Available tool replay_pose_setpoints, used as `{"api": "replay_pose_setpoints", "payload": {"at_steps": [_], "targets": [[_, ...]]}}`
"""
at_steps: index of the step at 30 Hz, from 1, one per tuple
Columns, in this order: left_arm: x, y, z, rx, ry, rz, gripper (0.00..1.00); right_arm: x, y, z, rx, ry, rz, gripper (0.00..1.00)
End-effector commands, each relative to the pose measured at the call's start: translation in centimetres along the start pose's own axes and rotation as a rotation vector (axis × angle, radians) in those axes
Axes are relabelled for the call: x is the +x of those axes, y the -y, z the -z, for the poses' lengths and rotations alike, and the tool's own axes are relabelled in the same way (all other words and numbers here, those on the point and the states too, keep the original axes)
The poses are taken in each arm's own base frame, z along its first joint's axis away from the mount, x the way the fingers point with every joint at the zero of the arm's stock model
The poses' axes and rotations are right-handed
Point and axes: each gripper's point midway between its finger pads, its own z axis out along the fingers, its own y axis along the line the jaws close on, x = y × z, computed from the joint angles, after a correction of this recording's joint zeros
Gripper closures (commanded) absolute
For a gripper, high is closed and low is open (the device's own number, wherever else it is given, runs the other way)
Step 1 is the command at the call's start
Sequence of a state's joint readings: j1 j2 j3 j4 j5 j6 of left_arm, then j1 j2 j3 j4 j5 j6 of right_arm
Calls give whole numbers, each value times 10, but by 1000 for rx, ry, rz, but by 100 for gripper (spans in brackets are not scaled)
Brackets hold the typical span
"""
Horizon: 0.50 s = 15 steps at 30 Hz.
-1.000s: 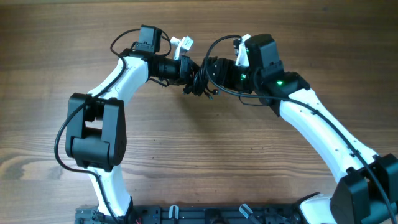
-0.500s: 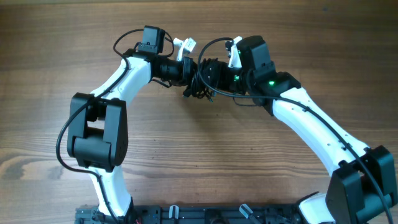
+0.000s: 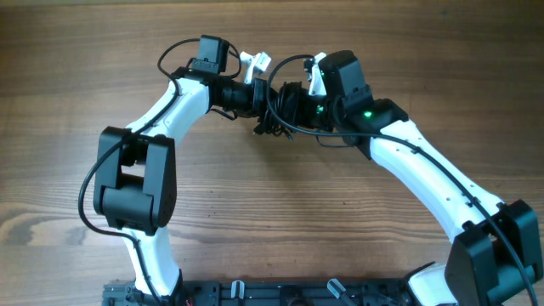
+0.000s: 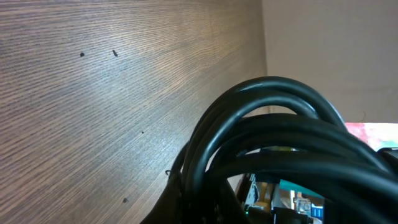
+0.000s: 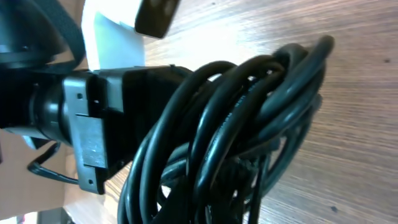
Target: Untangle cables
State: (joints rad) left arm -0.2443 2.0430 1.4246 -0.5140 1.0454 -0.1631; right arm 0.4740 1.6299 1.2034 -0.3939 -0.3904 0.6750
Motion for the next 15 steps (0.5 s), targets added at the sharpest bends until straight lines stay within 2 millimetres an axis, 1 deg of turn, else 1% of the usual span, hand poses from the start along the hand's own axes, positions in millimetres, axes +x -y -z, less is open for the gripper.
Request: {"api": "replay_pose_setpoints", "payload": {"at_steps": [1,2,3,4,7,10,12,15], "targets": [[-5,24,3,31,10,-53,87,-10,20,19,120,64,29,96],[-6,18,3,-4,15,-45,74,-13,26,28,157,84,29,96],[-7,12,3,-35,21,-41,71,-14,30,36,187,101,31,96],[-9,-1,4,-113,36,-33,71,-16,36,46,231,122,34,96],[-11,-23,8,-241,58,-18,71,-17,50,70,335,166,25,96],[-12,-32,11,-292,66,-11,67,-15,58,87,398,188,25,96],[-12,-33,11,-298,68,-12,61,-13,60,90,411,184,23,96],[-12,-30,11,-287,68,-14,58,-7,54,87,373,151,19,96]]}}
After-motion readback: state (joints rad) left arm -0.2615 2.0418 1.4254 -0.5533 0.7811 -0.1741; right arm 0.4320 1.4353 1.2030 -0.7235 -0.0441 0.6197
